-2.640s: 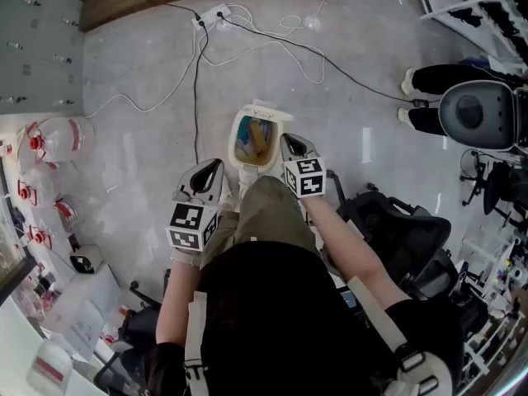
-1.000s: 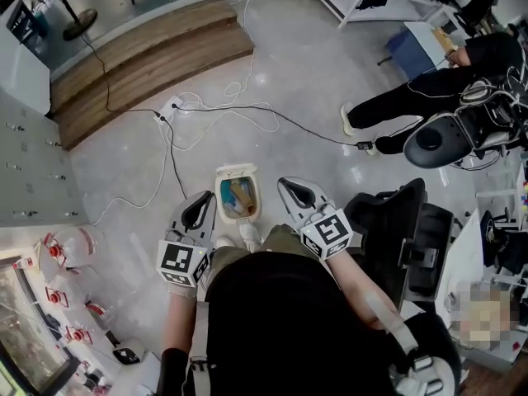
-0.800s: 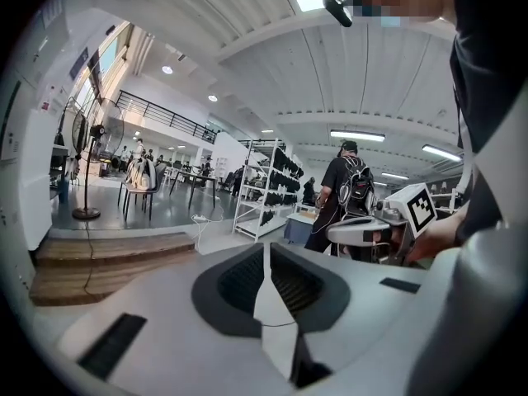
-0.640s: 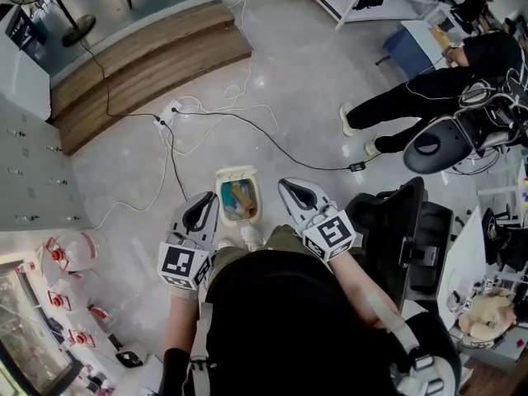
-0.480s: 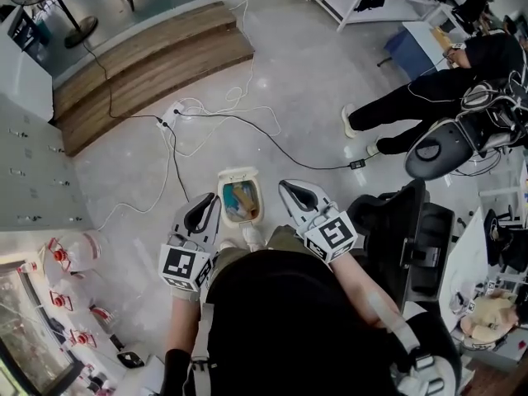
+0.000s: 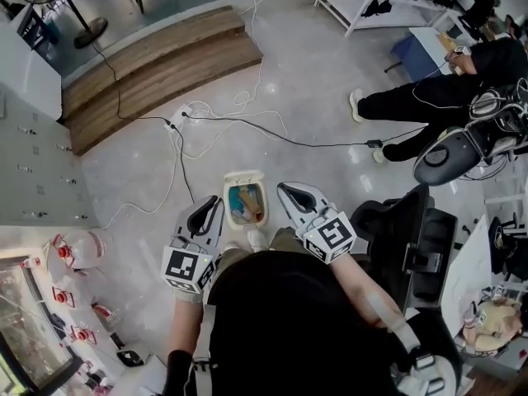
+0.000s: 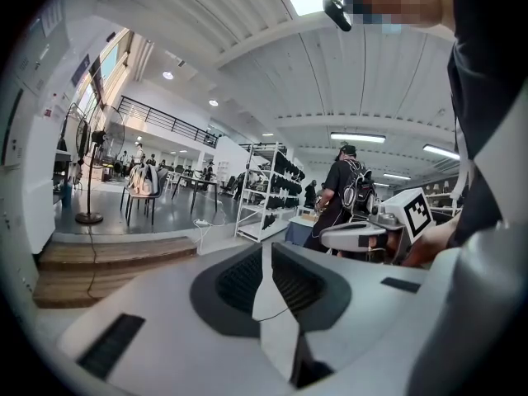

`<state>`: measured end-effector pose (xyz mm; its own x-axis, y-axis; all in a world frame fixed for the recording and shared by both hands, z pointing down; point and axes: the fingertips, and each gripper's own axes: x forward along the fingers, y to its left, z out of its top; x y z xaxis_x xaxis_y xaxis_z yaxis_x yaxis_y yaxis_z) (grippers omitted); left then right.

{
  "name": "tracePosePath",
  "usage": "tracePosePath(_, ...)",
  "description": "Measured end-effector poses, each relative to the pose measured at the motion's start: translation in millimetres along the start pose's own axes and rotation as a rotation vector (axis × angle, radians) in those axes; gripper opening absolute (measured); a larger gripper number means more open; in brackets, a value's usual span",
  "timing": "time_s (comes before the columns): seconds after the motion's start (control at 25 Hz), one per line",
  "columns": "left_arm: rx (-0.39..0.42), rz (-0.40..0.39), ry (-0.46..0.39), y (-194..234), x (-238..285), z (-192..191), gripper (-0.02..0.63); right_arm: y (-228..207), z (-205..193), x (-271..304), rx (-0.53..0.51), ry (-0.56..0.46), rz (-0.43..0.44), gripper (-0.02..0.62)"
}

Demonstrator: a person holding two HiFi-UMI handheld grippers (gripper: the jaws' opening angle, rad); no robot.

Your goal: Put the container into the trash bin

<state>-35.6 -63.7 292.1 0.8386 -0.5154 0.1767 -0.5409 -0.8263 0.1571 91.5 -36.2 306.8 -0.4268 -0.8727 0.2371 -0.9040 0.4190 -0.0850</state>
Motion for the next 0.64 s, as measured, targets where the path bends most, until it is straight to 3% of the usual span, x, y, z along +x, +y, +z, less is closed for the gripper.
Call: tracePosePath(0.64, -0.02, 0.044, 0.01, -7, -14, -10, 0.023, 11, -7, 2, 0.027, 0.006, 0.06, 0.015)
